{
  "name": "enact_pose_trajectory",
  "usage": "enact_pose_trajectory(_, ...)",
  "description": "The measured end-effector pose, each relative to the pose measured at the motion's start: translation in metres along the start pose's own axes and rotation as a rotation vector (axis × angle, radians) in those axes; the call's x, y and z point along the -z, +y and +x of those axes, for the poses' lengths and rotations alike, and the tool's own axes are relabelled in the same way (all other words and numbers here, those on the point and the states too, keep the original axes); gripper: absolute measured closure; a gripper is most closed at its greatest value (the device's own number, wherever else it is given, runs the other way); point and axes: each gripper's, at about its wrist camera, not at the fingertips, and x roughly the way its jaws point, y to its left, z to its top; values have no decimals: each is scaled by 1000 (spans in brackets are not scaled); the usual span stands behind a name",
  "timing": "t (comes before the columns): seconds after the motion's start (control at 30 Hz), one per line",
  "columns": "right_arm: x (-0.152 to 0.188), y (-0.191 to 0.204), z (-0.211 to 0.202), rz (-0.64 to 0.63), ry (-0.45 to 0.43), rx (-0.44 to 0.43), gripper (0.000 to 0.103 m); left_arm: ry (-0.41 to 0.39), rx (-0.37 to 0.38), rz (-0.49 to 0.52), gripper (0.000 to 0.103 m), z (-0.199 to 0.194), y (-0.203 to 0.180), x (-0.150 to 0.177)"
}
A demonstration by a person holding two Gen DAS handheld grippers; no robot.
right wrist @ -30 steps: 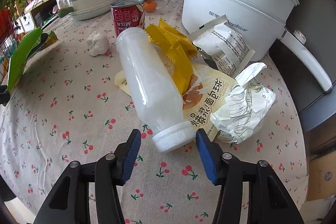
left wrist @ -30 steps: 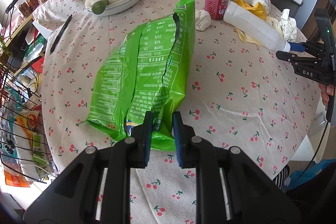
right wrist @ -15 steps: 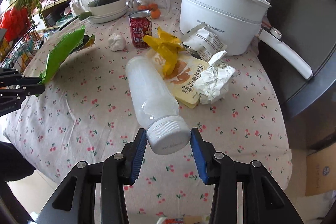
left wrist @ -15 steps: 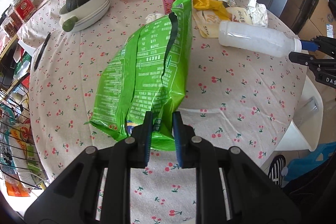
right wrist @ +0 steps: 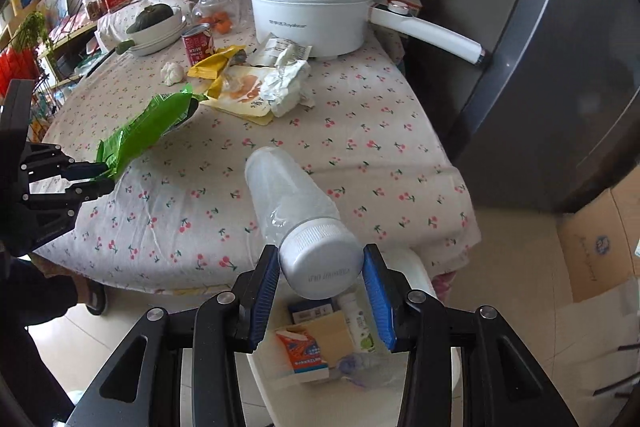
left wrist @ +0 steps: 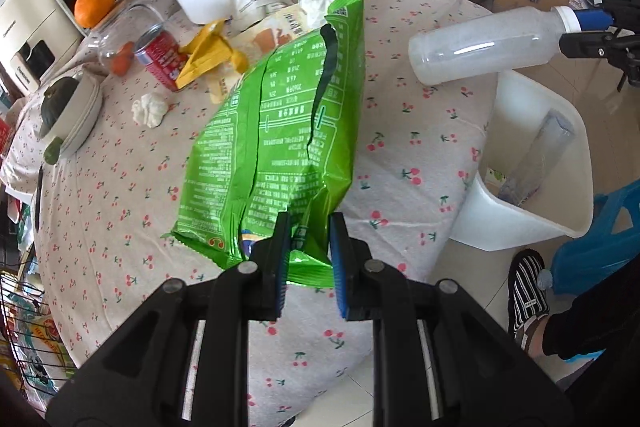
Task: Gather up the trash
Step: 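Lower the green bag and white bottle into the white bin while opening both grippers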
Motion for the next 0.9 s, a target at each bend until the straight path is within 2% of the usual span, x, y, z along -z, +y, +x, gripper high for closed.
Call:
enact_pose_trajectory(0.3, 49, -52, -36, 106, 28, 83, 60, -47, 89, 169, 82, -7, -90, -26)
enact_pose_trajectory(0.47, 68, -70, -43, 157, 79, 132, 60, -63, 151, 252, 82, -8, -136, -36)
enact_pose_trajectory(0.7, 83, -87, -36, 209, 123, 128, 60, -36, 261, 282, 83, 3, -175, -39)
enact_pose_trajectory(0.73, 83, -89, -36, 214, 126, 129, 60, -26, 282, 280, 86, 5, -178, -39)
enact_pose_trajectory(0.83, 85, -90, -30, 213, 142, 142, 60, 10, 319, 265, 88, 15, -185, -40)
enact_pose_trajectory(0.9, 86, -91, -26, 218, 152, 127, 60, 40, 338, 253, 96, 24, -188, -41)
